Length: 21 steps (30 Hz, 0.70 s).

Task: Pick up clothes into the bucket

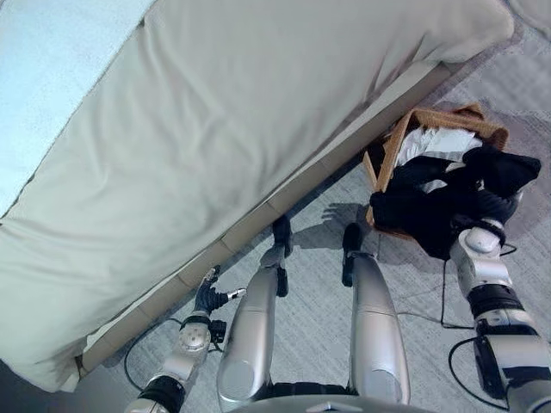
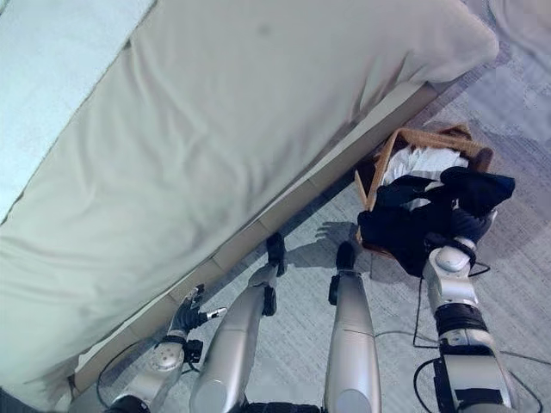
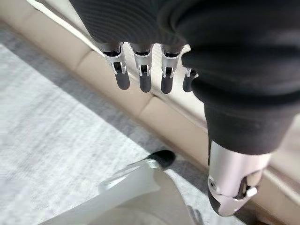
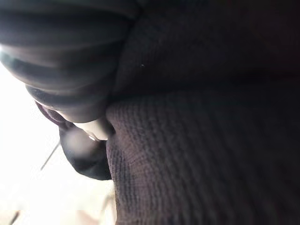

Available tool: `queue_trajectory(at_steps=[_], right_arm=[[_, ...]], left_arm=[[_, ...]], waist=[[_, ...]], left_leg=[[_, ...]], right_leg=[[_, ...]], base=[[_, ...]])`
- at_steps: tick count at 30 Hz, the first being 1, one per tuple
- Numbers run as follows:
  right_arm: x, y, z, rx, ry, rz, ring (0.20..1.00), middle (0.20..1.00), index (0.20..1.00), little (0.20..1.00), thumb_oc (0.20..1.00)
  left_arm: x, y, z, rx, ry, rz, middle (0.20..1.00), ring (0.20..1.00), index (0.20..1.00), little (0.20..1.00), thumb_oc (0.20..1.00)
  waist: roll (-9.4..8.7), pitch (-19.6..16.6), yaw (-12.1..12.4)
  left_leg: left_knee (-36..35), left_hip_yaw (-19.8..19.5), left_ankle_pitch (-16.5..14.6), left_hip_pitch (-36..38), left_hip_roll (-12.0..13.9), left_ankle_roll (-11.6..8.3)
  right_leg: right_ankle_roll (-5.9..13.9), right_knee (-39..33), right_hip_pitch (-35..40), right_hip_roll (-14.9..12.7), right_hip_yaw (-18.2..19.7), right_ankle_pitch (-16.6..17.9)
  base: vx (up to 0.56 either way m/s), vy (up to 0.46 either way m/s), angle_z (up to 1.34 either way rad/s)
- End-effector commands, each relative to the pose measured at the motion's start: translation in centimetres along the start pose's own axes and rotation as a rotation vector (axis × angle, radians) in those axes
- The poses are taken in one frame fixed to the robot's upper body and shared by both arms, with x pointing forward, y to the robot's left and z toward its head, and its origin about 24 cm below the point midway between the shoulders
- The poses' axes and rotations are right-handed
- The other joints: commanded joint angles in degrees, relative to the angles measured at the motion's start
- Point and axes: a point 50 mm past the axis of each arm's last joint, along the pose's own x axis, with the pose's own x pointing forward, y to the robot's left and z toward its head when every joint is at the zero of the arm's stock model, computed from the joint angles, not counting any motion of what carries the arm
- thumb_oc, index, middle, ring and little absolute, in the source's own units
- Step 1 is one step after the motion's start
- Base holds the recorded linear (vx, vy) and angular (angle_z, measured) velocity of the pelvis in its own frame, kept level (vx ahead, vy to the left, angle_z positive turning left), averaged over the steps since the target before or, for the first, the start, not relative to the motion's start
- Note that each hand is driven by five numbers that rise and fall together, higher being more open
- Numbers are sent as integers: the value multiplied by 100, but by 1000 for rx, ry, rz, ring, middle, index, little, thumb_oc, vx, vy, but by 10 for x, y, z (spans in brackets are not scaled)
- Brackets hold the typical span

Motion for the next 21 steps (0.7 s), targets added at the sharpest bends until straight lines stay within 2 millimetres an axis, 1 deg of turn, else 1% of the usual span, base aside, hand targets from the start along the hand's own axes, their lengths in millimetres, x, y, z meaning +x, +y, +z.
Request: queue_trajectory(at_steps=[1, 3, 4, 5, 6, 7, 10, 15, 19, 21], right_arm=[[25, -25, 40, -98, -178, -102, 200, 200, 200, 200, 200], [28, -26, 40, -124, -177, -109, 200, 200, 200, 200, 200], [29, -24, 44, -152, -192, -114, 373, 373, 373, 373, 373], [29, -24, 45, -152, -193, -114, 435, 435, 435, 435, 435], [31, -25, 47, -154, -200, -120, 787, 787, 787, 787, 787], [35, -28, 48, -186, -188, -137, 1000, 1000, 1000, 1000, 1000], [39, -27, 53, -221, -196, -139, 1000, 1000, 1000, 1000, 1000], [40, -24, 57, -253, -215, -117, 1000, 1000, 1000, 1000, 1000], [42, -21, 60, -276, -223, -107, 1000, 1000, 1000, 1000, 1000], [42, -21, 57, -302, -215, -101, 1000, 1000, 1000, 1000, 1000]], left_arm=[[-6, -13, -1, -59, -5, -2, 1000, 1000, 1000, 1000, 1000], [-6, -15, -1, -60, -5, -3, 1000, 1000, 1000, 1000, 1000], [-5, -17, 1, -63, -15, -3, 1000, 1000, 1000, 1000, 1000], [-5, -18, 1, -64, -16, -2, 1000, 1000, 1000, 1000, 1000], [-4, -19, 3, -64, -21, -3, 1000, 1000, 1000, 1000, 1000], [-2, -21, 8, -69, -41, -10, 1000, 1000, 1000, 1000, 1000], [0, -25, 19, -86, -83, -24, 1000, 1000, 1000, 1000, 1000], [4, -29, 38, -93, -155, -49, 1000, 1000, 1000, 1000, 1000], [7, -28, 46, -84, -186, -46, 1000, 1000, 1000, 1000, 1000], [8, -26, 48, -78, -194, -41, 1000, 1000, 1000, 1000, 1000]], waist=[[387, -66, 52], [402, -66, 60], [428, -66, 82], [428, -66, 78], [440, -66, 79], [453, -66, 95], [463, -66, 121], [418, -66, 119], [370, -66, 124], [334, -66, 129]], left_leg=[[613, 79, -611, 1, -14, -7], [614, 87, -594, -79, -18, -11], [573, 86, -560, -201, -34, -9], [574, 87, -558, -209, -36, -9], [542, 90, -542, -238, -40, -11], [475, 91, -506, -297, -63, -14], [365, 86, -451, -352, -78, -17], [139, 54, -370, -347, -94, -20], [-9, 26, -305, -326, -88, -34], [-41, 15, -280, -323, -83, -40]], right_leg=[[271, -390, 5, 128, 92, 263], [269, -353, -102, 133, 102, 266], [270, -325, -258, 115, 114, 279], [270, -321, -268, 114, 117, 280], [273, -332, -315, 110, 125, 288], [281, -353, -397, 104, 126, 310], [296, -403, -467, 97, 103, 349], [344, -629, -441, 86, 53, 453], [383, -844, -393, 101, 11, 565], [397, -925, -358, 101, -15, 609]], base=[[0, 0, 0], [-2, -2, 8], [-4, 0, 12], [-2, 2, 7], [0, 0, 0], [0, 0, 0], [5, 3, 5], [0, 0, 1], [-8, -3, 5], [-8, -7, 2]])
